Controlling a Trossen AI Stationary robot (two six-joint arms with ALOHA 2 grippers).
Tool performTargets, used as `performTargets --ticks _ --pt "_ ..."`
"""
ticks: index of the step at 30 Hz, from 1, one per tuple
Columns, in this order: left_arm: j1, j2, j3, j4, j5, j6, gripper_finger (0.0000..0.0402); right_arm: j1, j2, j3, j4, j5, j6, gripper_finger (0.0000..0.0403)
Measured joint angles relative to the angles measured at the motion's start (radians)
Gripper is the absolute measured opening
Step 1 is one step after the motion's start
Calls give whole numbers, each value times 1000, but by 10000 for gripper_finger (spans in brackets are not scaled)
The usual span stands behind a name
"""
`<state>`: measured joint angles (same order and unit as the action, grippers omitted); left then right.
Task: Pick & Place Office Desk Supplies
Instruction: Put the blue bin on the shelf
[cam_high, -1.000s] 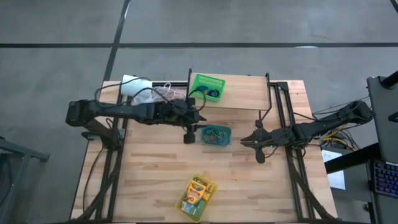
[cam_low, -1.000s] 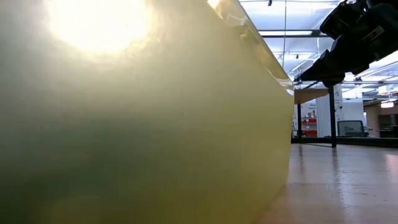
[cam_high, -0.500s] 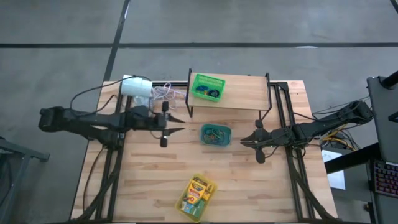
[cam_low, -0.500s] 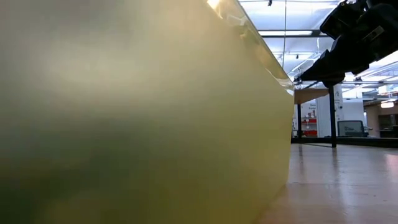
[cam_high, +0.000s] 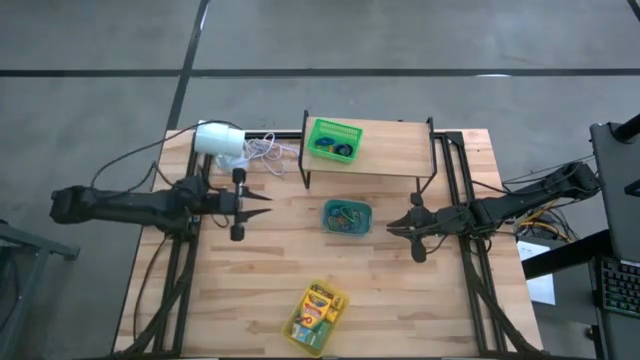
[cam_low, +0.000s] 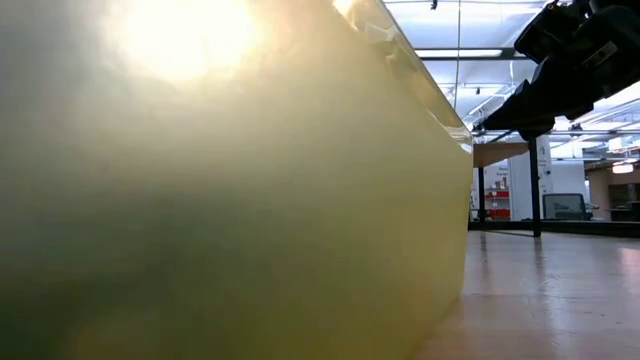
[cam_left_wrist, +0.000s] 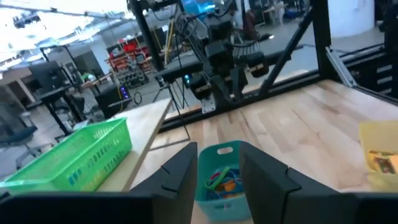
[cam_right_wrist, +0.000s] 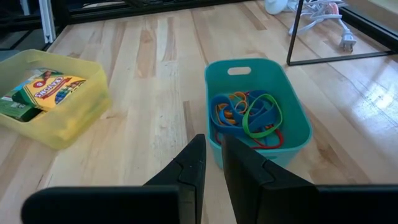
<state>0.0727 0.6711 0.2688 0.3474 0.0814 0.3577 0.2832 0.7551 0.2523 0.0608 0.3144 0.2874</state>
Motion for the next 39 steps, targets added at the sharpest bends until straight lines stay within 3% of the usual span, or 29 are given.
performTargets --ticks 5,19,29,39 --pt "0 -145 7 -175 -2 8 118 0 0 0 0 0 0 52" --pt "0 -439 1 -415 -2 37 118 0 0 0 0 0 0 52" --pt "0 -550 0 -508 -2 60 118 0 0 0 0 0 0 52" --pt "0 -639 -99 -441 -2 92 118 0 0 0 0 0 0 52"
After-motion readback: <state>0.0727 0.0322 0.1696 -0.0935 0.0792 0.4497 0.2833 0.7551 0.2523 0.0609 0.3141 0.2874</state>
